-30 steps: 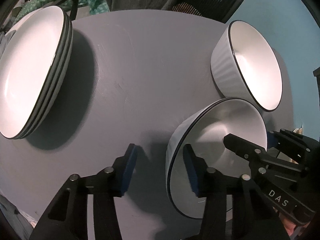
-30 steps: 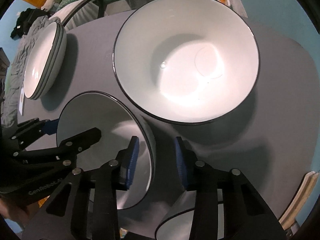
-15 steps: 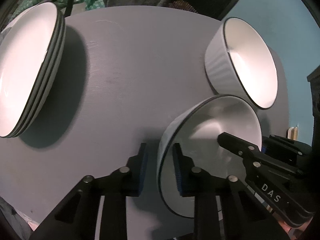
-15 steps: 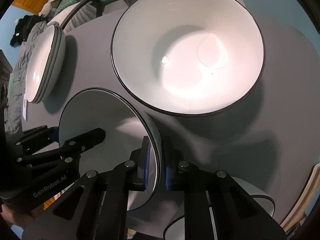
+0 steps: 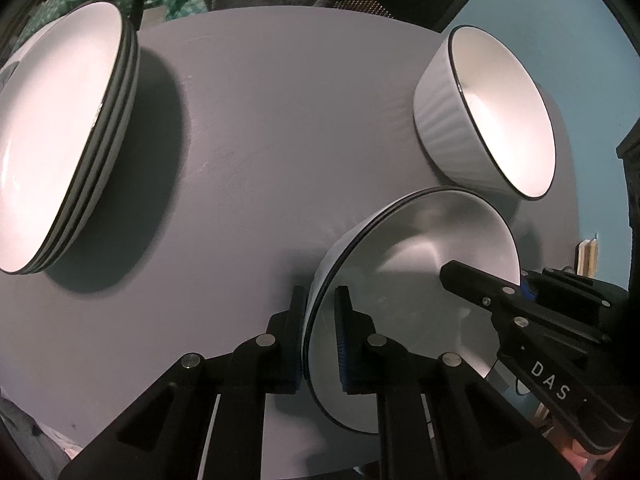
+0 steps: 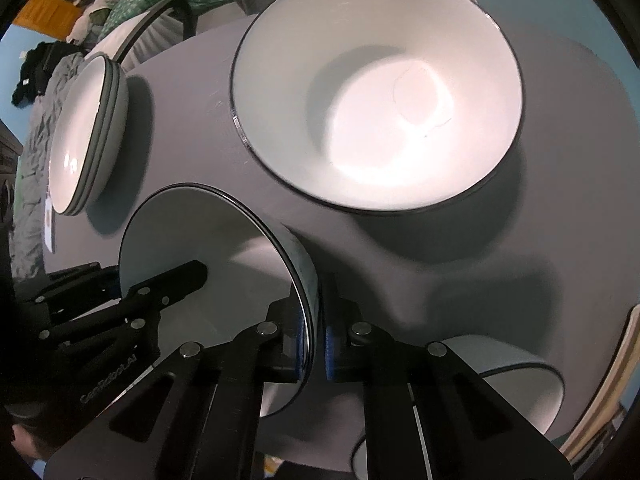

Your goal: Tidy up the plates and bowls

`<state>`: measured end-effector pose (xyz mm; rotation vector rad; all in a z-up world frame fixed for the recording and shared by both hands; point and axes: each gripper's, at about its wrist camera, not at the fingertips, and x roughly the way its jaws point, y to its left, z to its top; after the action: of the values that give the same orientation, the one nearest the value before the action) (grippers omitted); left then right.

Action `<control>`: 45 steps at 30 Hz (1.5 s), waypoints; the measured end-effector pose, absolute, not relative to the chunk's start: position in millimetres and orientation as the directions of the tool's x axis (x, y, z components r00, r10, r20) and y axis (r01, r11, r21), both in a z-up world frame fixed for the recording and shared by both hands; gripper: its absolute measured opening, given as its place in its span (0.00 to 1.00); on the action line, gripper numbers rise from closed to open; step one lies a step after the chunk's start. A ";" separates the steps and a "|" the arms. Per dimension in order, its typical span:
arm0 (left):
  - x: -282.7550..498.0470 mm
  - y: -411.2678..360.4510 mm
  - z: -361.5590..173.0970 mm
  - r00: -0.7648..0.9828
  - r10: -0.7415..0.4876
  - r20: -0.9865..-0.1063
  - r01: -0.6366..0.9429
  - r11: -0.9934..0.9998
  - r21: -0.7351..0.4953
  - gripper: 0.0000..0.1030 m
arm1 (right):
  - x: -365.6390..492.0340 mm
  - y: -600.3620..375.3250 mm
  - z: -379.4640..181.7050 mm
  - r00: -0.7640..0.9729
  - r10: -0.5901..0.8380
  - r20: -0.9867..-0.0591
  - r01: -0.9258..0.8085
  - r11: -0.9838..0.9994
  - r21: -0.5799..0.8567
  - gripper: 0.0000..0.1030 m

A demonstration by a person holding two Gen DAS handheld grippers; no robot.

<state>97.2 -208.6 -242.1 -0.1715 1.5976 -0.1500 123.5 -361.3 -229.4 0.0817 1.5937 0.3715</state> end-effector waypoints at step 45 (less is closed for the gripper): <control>175.1 -274.7 -148.8 0.114 -0.186 -0.976 0.151 0.974 -0.168 0.12 | 183.7 -405.8 -142.2 0.096 0.297 -0.950 -0.100 0.952 0.288 0.07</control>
<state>175.1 -274.7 -148.8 -0.0295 1.4359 -0.2475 183.7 -405.8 -142.2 0.1643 1.4467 0.2967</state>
